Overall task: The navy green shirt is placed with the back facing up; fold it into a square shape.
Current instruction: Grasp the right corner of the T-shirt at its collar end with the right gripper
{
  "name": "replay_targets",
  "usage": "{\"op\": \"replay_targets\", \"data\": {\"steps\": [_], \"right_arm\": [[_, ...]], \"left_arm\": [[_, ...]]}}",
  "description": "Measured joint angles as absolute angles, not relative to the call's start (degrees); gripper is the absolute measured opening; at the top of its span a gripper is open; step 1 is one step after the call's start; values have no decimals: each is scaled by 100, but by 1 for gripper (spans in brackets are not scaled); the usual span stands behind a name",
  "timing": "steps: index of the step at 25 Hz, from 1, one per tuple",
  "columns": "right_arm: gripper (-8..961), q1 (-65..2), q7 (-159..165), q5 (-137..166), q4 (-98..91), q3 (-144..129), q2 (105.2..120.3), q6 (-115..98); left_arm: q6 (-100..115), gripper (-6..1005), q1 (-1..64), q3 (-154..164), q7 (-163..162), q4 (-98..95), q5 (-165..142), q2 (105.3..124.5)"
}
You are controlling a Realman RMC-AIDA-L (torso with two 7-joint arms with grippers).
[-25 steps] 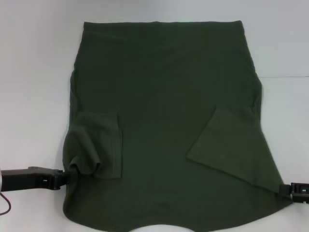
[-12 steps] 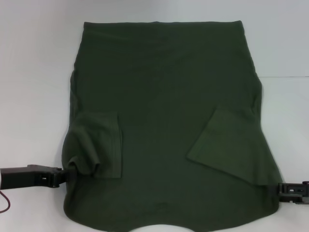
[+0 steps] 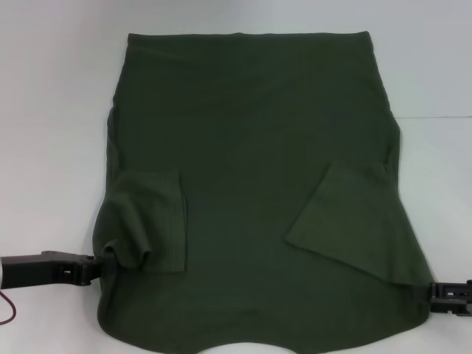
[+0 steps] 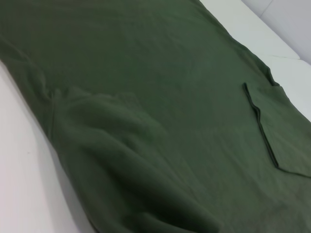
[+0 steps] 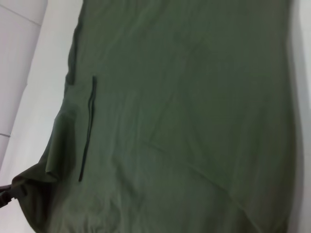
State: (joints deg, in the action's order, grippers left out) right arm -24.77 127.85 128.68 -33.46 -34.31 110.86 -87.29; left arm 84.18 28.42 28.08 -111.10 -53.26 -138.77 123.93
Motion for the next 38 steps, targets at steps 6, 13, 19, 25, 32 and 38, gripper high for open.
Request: {"op": "replay_targets", "data": {"steps": [6, 13, 19, 25, 32, 38], "right_arm": [[790, -2425, 12811, 12869, -3343, -3423, 11074, -8650], [791, -2449, 12838, 12868, -3335, -3458, 11085, -8516], [790, -2470, 12849, 12867, -3327, -3442, 11085, -8509], [674, -2486, 12927, 12935, -3321, -3469, 11082, -8402], [268, -2514, 12939, 12994, -3323, -3466, 11092, -8327], [102, -2588, 12944, 13149, -3330, -3457, 11117, -8291]], "left_arm": [[8412, 17, 2840, 2804, -11102, -5326, -13877, 12393], [8411, 17, 2847, 2804, -11101, -5326, -13877, 12393], [8402, 16, 2848, 2803, -11105, -5326, -13878, 12388], [8369, 16, 2848, 2804, -11108, -5326, -13878, 12384], [8367, 16, 2848, 2804, -11109, -5326, -13878, 12381], [8367, 16, 2847, 2804, -11114, -5326, -13875, 12375]]}}
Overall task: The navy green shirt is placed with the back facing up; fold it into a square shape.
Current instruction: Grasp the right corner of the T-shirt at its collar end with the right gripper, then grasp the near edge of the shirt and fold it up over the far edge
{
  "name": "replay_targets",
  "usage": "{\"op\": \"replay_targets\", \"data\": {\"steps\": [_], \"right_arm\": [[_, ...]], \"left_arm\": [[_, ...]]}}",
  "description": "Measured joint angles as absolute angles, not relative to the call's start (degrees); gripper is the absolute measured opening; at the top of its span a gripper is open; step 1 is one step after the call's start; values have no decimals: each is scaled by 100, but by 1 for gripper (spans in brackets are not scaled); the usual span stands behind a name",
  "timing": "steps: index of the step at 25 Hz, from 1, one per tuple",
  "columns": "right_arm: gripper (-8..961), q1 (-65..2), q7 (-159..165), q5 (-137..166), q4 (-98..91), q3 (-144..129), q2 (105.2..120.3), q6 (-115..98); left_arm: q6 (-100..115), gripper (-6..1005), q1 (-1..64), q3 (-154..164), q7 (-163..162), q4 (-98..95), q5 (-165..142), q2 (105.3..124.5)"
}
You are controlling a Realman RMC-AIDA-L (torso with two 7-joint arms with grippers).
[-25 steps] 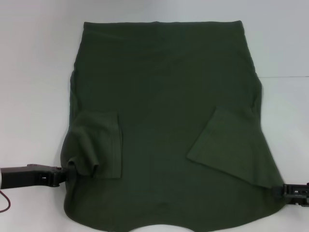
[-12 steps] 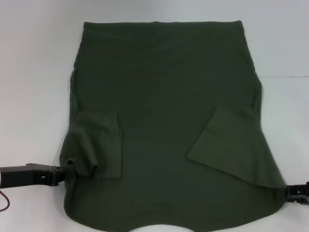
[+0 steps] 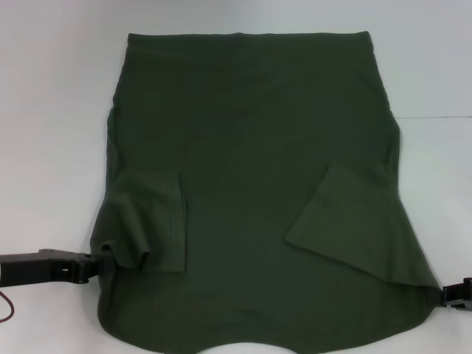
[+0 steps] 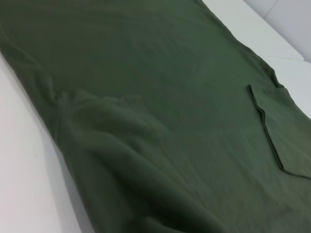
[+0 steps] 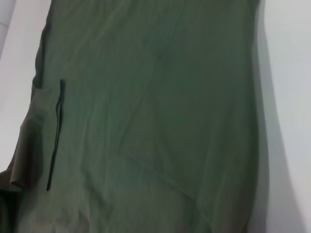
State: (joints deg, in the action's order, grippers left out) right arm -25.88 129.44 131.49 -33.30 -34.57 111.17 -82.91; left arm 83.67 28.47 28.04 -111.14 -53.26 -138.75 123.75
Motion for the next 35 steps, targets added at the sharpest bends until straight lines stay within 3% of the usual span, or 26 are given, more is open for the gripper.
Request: {"op": "replay_targets", "data": {"steps": [8, 18, 35], "right_arm": [[39, -2519, 12739, 13054, -3398, -3279, 11118, -8452], [37, -2213, 11961, 13018, -3392, -2283, 11120, -8946], [38, -1630, 11261, 13003, -3418, -1481, 10964, -9814]], "left_arm": [[8409, 16, 2847, 2807, -11188, -5326, -13778, 12367], [8531, 17, 2769, 2790, -11631, -5375, -13623, 12348], [9639, 17, 2283, 2424, -11628, -5845, -13747, 12377]]}}
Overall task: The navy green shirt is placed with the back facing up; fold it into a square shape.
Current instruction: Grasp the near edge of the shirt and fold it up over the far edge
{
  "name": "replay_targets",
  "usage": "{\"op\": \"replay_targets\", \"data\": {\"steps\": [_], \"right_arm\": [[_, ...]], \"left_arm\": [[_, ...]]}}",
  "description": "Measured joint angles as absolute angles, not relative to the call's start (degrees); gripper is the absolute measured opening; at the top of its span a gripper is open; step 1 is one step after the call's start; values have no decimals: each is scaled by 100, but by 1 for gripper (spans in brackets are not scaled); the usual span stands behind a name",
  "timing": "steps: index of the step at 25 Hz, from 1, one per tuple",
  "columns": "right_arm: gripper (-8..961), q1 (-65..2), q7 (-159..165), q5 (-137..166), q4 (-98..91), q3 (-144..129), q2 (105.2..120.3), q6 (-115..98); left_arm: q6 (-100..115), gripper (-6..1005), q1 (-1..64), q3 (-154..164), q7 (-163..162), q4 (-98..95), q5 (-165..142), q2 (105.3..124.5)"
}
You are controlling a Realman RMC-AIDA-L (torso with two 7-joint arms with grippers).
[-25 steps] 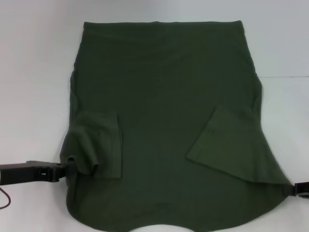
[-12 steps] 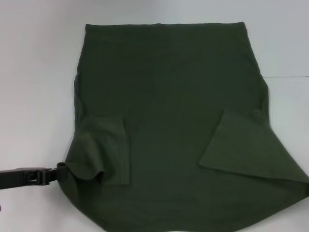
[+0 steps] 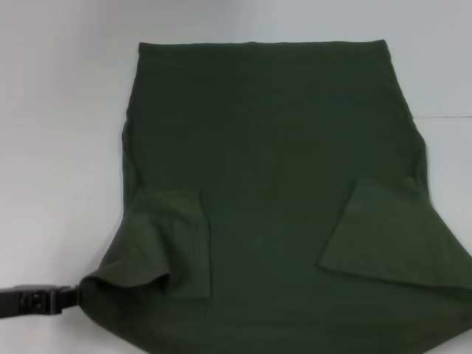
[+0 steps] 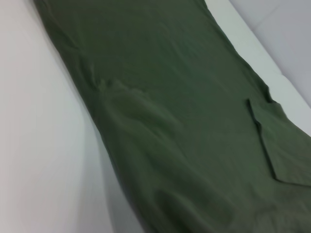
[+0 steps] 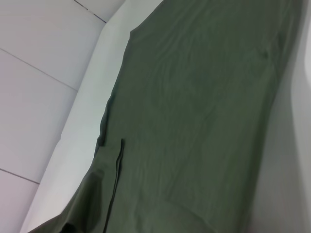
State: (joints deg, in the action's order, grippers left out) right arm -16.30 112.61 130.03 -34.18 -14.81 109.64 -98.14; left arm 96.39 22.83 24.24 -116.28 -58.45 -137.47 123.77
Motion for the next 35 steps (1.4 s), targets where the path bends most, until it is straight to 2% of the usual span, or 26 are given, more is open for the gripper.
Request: {"op": "replay_targets", "data": {"steps": [11, 17, 28, 31, 35], "right_arm": [[38, -1423, 11119, 13021, -3420, -1476, 10921, -10008], [38, -1625, 11161, 12980, -3420, -1345, 10895, -9942], [38, -2705, 11174, 12752, -3378, -908, 10746, -9146], [38, -3022, 11184, 12638, -3347, -916, 10687, -8841], [38, -3405, 11167, 12551, -3346, -949, 10681, -8345]], "left_arm": [[9944, 16, 2104, 2343, -11484, -5806, -13754, 12399], [9927, 16, 2259, 2303, -11510, -5725, -13640, 12376], [8423, 17, 3711, 2287, -11544, -4283, -13148, 11848], [7878, 17, 4044, 2296, -11510, -4064, -12902, 11773], [7178, 17, 4269, 2326, -11291, -3923, -12422, 11783]]}}
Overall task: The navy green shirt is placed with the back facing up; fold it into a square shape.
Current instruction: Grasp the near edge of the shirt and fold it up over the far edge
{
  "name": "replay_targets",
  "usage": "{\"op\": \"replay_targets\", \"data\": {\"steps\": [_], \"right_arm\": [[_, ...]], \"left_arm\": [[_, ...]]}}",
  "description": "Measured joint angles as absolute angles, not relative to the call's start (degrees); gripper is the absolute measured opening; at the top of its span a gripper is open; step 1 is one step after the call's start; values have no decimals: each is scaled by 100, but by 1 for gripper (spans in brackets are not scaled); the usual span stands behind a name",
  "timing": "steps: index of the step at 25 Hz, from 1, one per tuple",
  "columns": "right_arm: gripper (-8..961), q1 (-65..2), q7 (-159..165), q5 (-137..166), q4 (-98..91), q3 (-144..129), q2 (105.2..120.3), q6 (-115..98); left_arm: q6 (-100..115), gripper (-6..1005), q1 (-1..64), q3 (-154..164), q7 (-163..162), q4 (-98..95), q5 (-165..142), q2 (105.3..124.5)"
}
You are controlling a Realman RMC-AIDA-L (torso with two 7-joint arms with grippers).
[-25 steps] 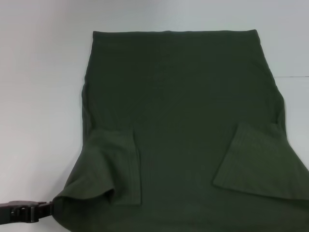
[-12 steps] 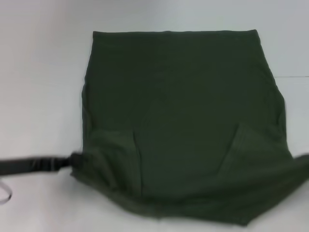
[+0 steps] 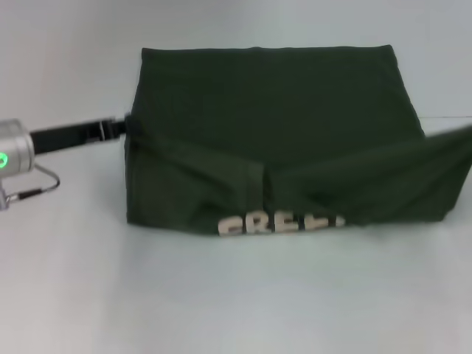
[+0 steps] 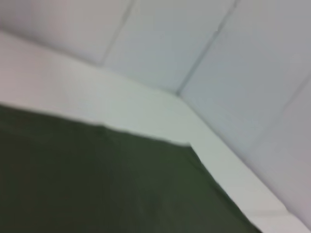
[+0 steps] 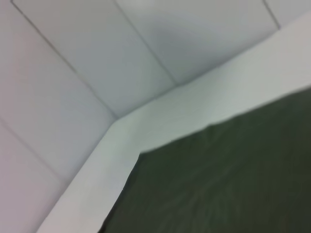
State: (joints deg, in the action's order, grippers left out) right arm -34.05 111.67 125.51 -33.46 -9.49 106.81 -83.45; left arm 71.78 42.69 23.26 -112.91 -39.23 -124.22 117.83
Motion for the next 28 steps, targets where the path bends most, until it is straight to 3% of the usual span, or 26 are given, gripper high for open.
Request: {"op": "replay_targets", "data": {"steps": [11, 19, 28], "right_arm": [[38, -4290, 11093, 12468, -3213, -1581, 10857, -6287], [63, -4651, 10332, 11921, -2451, -2022, 11016, -4525], [105, -4718, 9331, 11281, -1848, -2073, 11288, -3448]], "left_arm": [[5437, 17, 4815, 2344, -9227, -2630, -10665, 11831], [4173, 19, 5080, 2307, -6874, -2131, -9436, 12348], [3675, 24, 5102, 2295, -5818, -1630, -8823, 12373]]}}
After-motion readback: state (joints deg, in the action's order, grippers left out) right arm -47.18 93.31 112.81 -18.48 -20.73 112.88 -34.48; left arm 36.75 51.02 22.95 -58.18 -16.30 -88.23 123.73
